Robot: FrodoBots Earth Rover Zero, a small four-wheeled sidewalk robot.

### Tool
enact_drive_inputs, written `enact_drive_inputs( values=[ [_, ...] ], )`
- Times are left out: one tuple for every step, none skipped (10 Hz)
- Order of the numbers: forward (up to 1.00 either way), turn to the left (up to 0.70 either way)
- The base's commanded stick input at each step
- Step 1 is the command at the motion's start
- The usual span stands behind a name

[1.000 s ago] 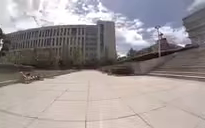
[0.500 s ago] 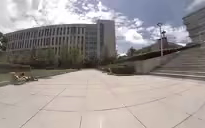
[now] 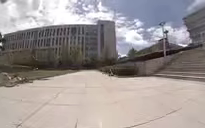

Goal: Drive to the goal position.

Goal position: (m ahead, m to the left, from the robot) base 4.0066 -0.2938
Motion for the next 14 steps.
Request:
enact_drive_inputs(
  values=[
    [1.0, 0.05],
    [1.0, 0.05],
    [1.0, 0.05],
    [1.0, 0.05],
    [1.0, 0.05],
    [1.0, 0.05],
    [1.0, 0.05],
    [1.0, 0.06],
    [1.0, 0.39],
    [1.0, 0.4],
    [1.0, 0.23],
    [1.0, 0.06],
    [1.0, 0.05],
    [1.0, 0.05]
  ],
)
